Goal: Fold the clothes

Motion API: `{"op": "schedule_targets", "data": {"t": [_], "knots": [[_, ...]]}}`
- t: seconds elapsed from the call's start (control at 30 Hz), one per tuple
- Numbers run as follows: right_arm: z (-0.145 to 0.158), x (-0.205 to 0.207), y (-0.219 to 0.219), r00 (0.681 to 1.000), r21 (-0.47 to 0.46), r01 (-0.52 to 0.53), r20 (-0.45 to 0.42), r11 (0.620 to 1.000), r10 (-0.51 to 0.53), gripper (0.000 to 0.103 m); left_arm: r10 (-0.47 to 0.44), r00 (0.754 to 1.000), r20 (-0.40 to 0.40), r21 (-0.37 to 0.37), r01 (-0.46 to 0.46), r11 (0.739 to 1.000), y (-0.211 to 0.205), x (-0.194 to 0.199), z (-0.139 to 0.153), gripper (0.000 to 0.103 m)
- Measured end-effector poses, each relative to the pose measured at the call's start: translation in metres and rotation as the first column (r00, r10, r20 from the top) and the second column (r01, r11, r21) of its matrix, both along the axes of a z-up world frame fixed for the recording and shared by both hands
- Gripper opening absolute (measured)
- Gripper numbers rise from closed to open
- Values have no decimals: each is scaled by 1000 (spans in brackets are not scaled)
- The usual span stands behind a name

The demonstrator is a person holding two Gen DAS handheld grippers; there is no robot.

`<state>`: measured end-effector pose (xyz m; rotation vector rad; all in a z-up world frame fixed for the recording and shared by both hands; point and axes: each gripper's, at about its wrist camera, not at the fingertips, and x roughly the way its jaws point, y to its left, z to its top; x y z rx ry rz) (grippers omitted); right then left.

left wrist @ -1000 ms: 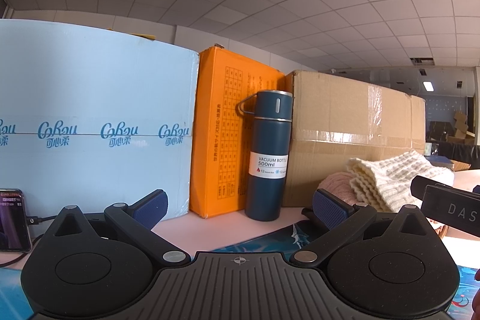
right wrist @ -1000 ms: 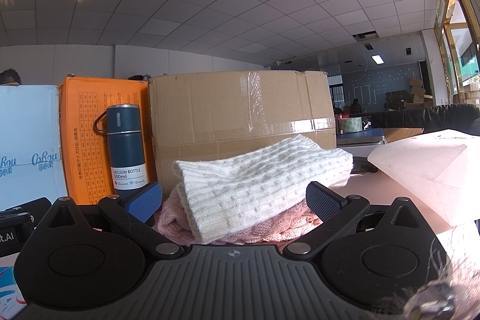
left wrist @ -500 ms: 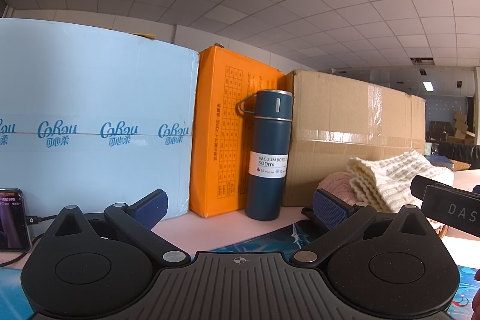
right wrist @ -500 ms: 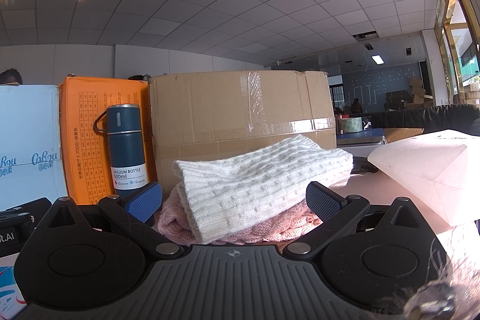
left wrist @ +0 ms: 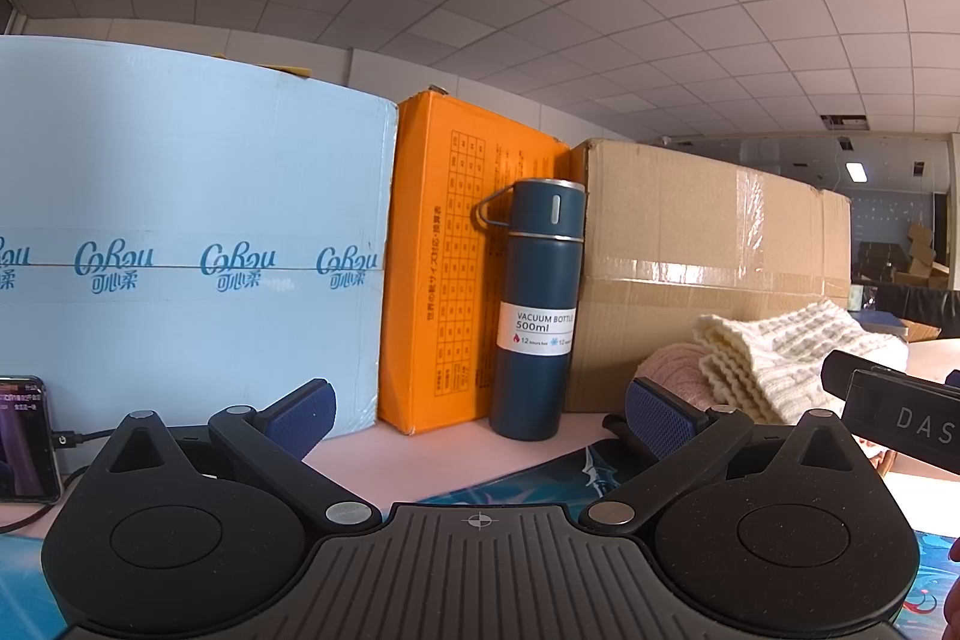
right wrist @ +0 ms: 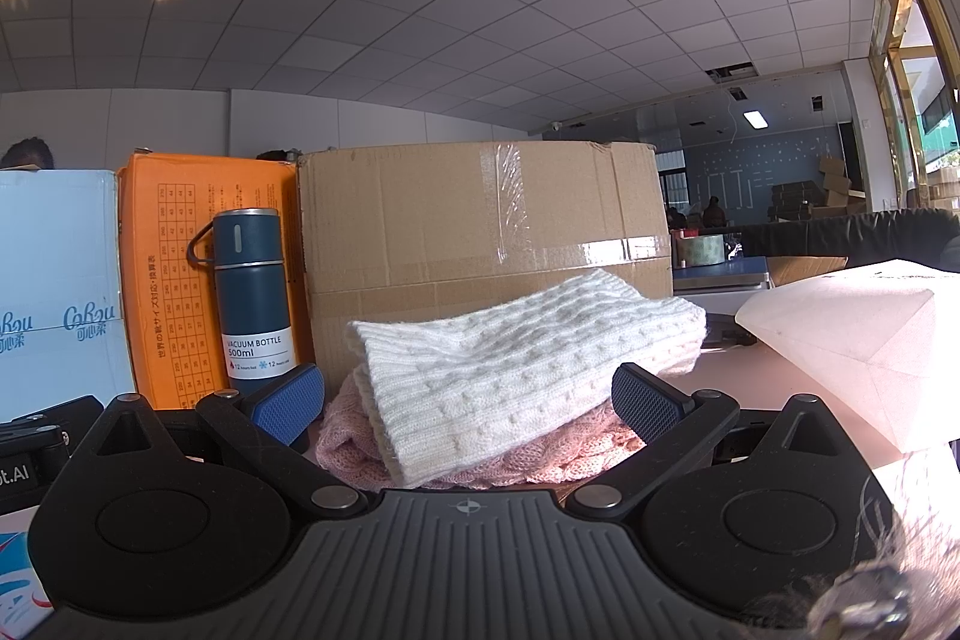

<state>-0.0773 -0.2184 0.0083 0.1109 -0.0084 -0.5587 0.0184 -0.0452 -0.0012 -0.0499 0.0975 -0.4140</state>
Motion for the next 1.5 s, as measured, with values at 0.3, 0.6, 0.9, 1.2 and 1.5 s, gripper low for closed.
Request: {"op": "schedule_targets", "data": {"t": [0.3, 0.6, 0.9, 1.2, 1.5], "knots": [[0, 0, 0, 1000, -1, 0, 0, 1000, 0, 103, -4, 1000, -3, 0, 4, 1000, 0, 1, 0, 103], [0, 0, 0, 1000, -1, 0, 0, 1000, 0, 103, -9, 1000, -10, -3, 9, 1000, 1, 1, -1, 103], [0, 0, 0, 1000, -1, 0, 0, 1000, 0, 103, -13, 1000, -14, -5, 13, 1000, 2, 1, -1, 103], [0, 0, 0, 1000, -1, 0, 0, 1000, 0, 103, -16, 1000, -17, -6, 16, 1000, 2, 2, -1, 103], [0, 0, 1, 1000, -2, 0, 0, 1000, 0, 103, -18, 1000, -18, -6, 18, 1000, 2, 2, -1, 103]]}}
